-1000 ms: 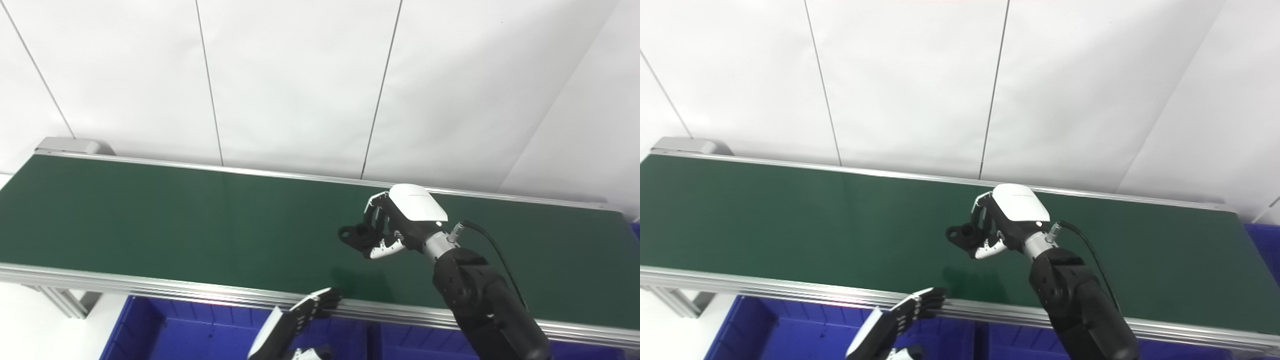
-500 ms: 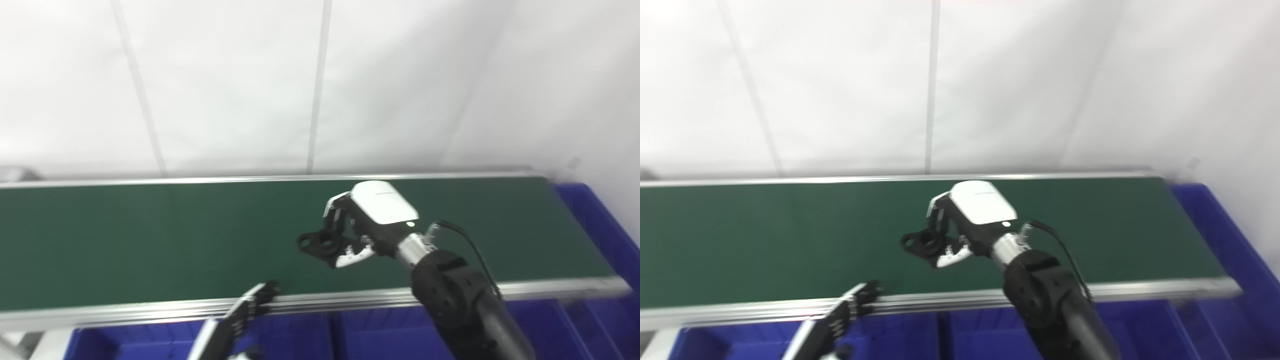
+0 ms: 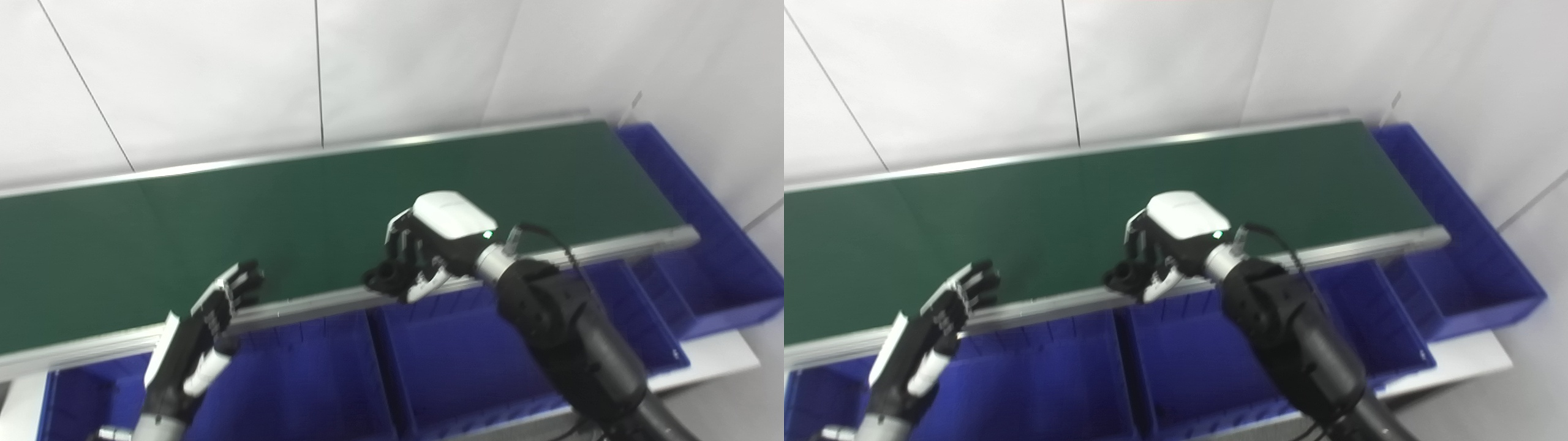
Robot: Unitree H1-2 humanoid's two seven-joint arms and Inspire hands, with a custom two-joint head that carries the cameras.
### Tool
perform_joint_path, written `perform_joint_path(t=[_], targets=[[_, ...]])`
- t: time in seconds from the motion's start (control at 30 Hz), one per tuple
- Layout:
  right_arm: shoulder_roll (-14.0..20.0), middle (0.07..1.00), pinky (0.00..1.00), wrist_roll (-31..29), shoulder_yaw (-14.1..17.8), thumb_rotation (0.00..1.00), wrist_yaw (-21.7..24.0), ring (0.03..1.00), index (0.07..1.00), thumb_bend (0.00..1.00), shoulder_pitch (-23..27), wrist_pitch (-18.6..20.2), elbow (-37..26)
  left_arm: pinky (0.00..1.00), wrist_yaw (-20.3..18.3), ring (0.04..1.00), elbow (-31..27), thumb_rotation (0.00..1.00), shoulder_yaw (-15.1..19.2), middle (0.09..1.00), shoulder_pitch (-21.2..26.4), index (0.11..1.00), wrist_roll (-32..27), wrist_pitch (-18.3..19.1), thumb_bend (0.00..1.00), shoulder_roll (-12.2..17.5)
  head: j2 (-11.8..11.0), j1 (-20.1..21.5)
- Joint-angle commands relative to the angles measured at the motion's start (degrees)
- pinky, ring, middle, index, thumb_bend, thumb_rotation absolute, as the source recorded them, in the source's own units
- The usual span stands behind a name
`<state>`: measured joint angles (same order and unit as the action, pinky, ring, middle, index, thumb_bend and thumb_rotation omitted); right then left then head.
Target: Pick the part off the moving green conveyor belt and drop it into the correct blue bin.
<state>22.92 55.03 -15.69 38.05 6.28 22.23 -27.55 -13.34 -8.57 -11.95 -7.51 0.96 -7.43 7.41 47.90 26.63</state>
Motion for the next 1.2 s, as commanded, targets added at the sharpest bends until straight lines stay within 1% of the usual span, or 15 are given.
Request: perform_joint_path(t=[0.0, 0.1, 0.17, 0.3, 0.43, 0.53, 0.63, 0.73, 0.77, 0.8, 0.83, 0.9, 1.03, 1.1, 1.17], targets=[[0.4, 0.414, 0.27, 0.9, 1.3, 0.0, 0.6, 0.352, 0.524, 0.52, 0.2, 0.9, -2.5, 0.81, -0.2, 0.858, -2.4, 0.87, 0.1, 0.838, 1.2, 0.853, -0.2, 0.5, 0.86, 0.2, 0.9, -0.3], [0.7, 0.403, 0.25, 1.5, 1.7, 0.0, 1.0, 0.322, 0.518, 0.52, -1.4, 0.9, -2.0, 0.81, -0.3, 0.857, -3.0, 0.86, 0.2, 0.835, 1.5, 0.85, -0.1, 1.3, 0.85, 0.0, 2.2, -0.9], [1.0, 0.458, 0.21, 2.2, 1.7, 0.0, 0.4, 0.283, 0.492, 0.53, -2.6, 0.2, -0.9, 0.81, -0.3, 0.856, -3.0, 0.86, 0.1, 0.836, 1.8, 0.852, -0.1, 1.5, 0.85, -0.1, 2.6, -1.2], [1.5, 0.418, 0.28, 4.7, 1.0, 0.0, 0.5, 0.364, 0.521, 0.52, -4.2, -0.4, 1.6, 0.81, -0.5, 0.857, -3.2, 0.85, -0.1, 0.835, 1.8, 0.851, -0.5, 2.1, 0.84, -0.4, 2.8, -1.7], [2.4, 0.451, 0.26, 5.7, 0.3, 0.0, 0.0, 0.342, 0.501, 0.53, -5.2, -1.6, 3.9, 0.81, -0.5, 0.855, -3.6, 0.85, -0.1, 0.833, 1.6, 0.85, -0.2, 2.5, 0.84, -0.4, 2.8, -1.9], [2.9, 0.417, 0.26, 6.6, 0.0, 0.0, 3.0, 0.347, 0.513, 0.52, -4.9, -0.3, 4.0, 0.8, -0.5, 0.853, -3.9, 0.85, -0.2, 0.833, 1.5, 0.848, -0.2, 2.8, 0.84, -0.4, 3.0, -1.8], [3.5, 0.468, 0.21, 7.2, 0.1, 0.0, 6.0, 0.286, 0.493, 0.53, -4.4, 0.0, 3.8, 0.79, -0.5, 0.848, -4.2, 0.86, -0.3, 0.834, 1.5, 0.848, 0.0, 3.1, 0.84, -0.4, 2.9, -1.9], [4.5, 0.425, 0.24, 14.0, -1.9, 0.0, 13.1, 0.326, 0.509, 0.52, -2.8, -0.1, 3.3, 0.8, -0.5, 0.851, -4.0, 0.86, -0.3, 0.834, 1.6, 0.849, 0.0, 2.9, 0.84, -0.5, 3.0, -1.8], [4.6, 0.458, 0.27, 16.3, -2.5, 0.01, 15.2, 0.356, 0.499, 0.52, -2.3, -0.4, 3.0, 0.8, -0.5, 0.852, -3.9, 0.86, -0.3, 0.833, 1.6, 0.85, 0.0, 2.7, 0.84, -0.5, 3.0, -1.8], [4.6, 0.527, 0.33, 18.1, -3.1, 0.23, 17.4, 0.432, 0.603, 0.68, -1.8, -0.9, 2.7, 0.8, -0.5, 0.852, -3.8, 0.86, -0.3, 0.833, 1.7, 0.85, 0.0, 2.6, 0.83, -0.5, 3.2, -1.9], [4.7, 0.54, 0.34, 19.6, -3.6, 0.28, 19.3, 0.446, 0.626, 0.71, -1.4, -1.7, 2.4, 0.8, -0.5, 0.852, -3.8, 0.86, -0.3, 0.834, 1.7, 0.85, 0.1, 2.7, 0.83, -0.4, 3.2, -1.9], [5.0, 0.659, 0.5, 21.4, -4.4, 0.54, 22.2, 0.618, 0.736, 0.86, -0.7, -3.3, 2.1, 0.8, -0.5, 0.853, -4.0, 0.87, -0.4, 0.834, 1.7, 0.852, 0.3, 2.9, 0.84, -0.4, 3.3, -1.9], [4.3, 0.743, 0.63, 22.6, -3.9, 0.7, 25.5, 0.716, 0.804, 0.95, -0.3, -4.4, 1.6, 0.8, -0.5, 0.85, -4.1, 0.86, -0.3, 0.83, 1.7, 0.85, 0.0, 3.1, 0.84, -0.6, 3.2, -2.1], [4.0, 0.828, 0.77, 22.8, -3.6, 0.78, 26.1, 0.818, 0.821, 0.99, -0.4, -4.9, 1.4, 0.8, -0.5, 0.851, -4.2, 0.86, -0.4, 0.831, 1.6, 0.85, 0.1, 3.0, 0.84, -0.6, 3.2, -2.3], [3.8, 0.839, 0.79, 22.6, -3.3, 0.8, 26.4, 0.832, 0.826, 1.0, -0.5, -5.3, 1.1, 0.8, -0.5, 0.852, -4.2, 0.86, -0.4, 0.831, 1.6, 0.852, 0.0, 2.8, 0.84, -0.6, 3.2, -2.4]])
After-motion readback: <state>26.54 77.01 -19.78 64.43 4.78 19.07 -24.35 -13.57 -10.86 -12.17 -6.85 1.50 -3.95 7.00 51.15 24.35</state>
